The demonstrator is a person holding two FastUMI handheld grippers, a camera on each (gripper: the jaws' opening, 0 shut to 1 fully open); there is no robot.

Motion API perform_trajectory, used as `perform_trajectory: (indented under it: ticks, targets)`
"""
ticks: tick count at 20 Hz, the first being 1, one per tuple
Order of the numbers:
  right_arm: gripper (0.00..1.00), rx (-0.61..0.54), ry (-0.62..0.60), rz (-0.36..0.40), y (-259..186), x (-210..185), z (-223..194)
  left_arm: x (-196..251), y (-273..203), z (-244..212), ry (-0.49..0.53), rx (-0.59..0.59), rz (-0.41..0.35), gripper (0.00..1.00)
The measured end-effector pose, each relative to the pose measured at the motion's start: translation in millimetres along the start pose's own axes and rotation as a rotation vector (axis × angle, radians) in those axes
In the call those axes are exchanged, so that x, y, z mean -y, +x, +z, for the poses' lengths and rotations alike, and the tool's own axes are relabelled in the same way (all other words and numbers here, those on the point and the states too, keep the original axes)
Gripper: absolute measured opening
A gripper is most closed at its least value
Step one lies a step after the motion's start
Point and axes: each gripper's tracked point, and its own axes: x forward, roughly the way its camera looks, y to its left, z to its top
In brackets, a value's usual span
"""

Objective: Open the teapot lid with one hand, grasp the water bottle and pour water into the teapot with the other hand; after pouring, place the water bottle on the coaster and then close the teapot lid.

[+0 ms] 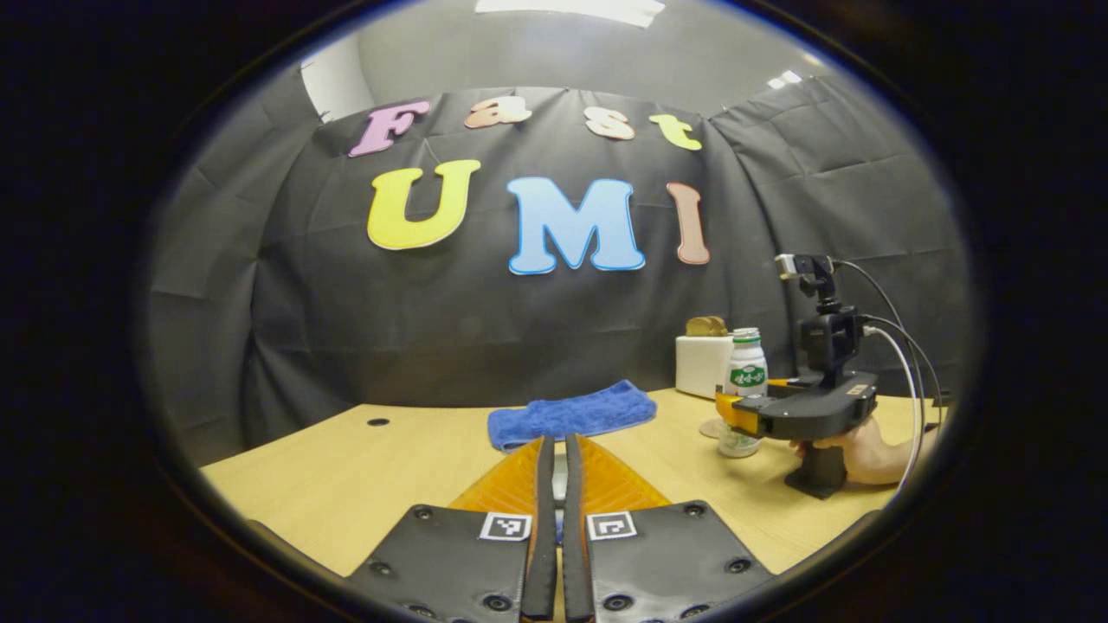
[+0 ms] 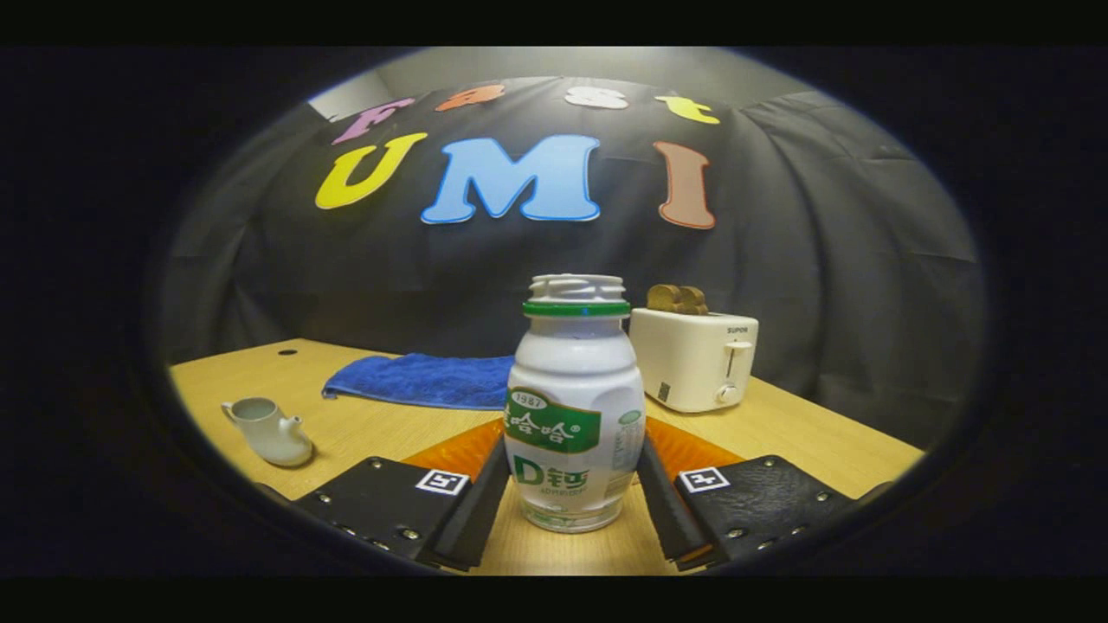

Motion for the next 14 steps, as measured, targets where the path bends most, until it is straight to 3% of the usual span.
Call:
perform_trajectory:
  ticks: [1, 6, 14]
  targets:
    - [0.74, 0.006, -0.030, 0.015, -2.8, -6.3, 2.3, 2.0, -2.6, -0.8, -0.005, -0.001, -0.005, 0.13]
    - [0.73, 0.015, -0.102, 0.068, -8.6, -29.8, 7.3, 1.4, -18.0, 0.7, -0.020, 0.002, -0.008, 0.10]
    - [0.74, 0.028, -0.262, 0.071, -6.2, -42.8, 15.9, -6.3, -65.3, -10.0, -0.053, -0.024, 0.026, 0.09]
